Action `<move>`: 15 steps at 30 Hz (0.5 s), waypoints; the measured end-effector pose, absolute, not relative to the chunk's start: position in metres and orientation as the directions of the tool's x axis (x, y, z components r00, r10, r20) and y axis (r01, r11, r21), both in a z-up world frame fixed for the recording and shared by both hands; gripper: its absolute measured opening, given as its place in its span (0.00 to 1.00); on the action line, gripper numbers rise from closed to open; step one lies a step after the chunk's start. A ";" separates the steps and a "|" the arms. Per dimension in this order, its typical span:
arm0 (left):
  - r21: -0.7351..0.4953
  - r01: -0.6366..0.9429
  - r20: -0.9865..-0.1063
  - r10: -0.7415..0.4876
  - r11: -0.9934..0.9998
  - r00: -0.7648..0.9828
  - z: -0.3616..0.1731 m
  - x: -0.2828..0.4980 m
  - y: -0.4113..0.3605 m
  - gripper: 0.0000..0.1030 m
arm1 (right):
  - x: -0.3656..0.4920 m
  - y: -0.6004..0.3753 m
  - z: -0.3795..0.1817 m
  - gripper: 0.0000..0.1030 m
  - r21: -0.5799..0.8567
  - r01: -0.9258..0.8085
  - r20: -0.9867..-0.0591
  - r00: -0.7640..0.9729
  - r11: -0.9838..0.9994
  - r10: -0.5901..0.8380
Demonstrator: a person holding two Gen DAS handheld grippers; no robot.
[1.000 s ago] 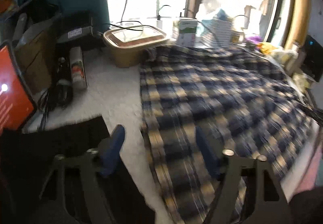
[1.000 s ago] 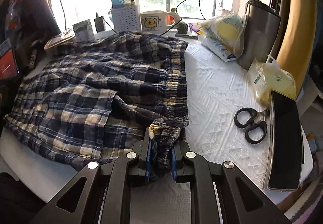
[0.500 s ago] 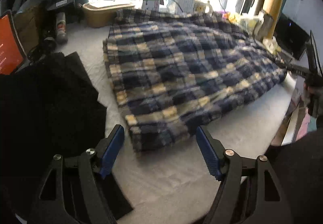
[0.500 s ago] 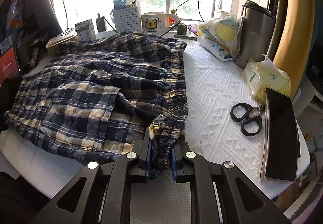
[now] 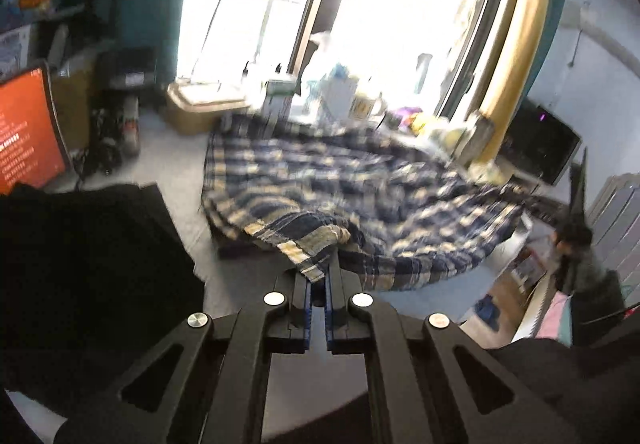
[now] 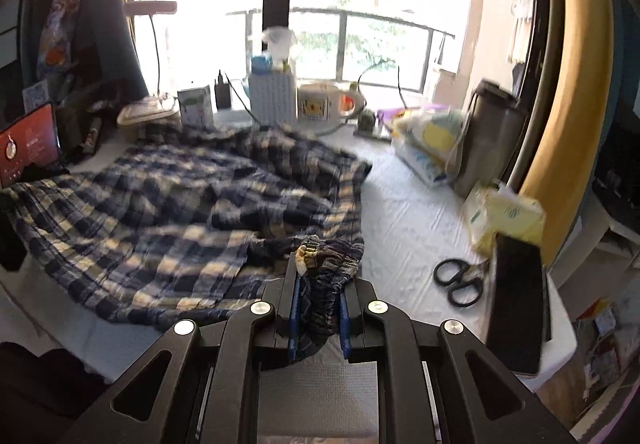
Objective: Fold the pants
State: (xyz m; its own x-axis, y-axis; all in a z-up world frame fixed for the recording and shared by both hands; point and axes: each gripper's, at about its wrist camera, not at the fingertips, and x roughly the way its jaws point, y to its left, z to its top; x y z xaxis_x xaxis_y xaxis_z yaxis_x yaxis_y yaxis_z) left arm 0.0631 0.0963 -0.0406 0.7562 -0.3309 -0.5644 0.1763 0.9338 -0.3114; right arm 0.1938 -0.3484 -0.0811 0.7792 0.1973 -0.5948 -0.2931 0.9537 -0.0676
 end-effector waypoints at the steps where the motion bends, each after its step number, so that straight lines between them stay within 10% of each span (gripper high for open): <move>1: -0.319 0.184 -0.554 -0.340 0.930 0.760 -0.035 0.060 0.098 0.03 | 0.192 -0.350 -0.077 0.15 -0.064 -0.291 -0.588 0.784 0.954 0.200; 15: -0.160 0.111 -0.804 -0.195 0.981 0.562 -0.145 0.110 0.111 0.07 | 0.239 -0.344 -0.154 0.21 -0.026 -0.296 -0.713 0.675 0.955 0.190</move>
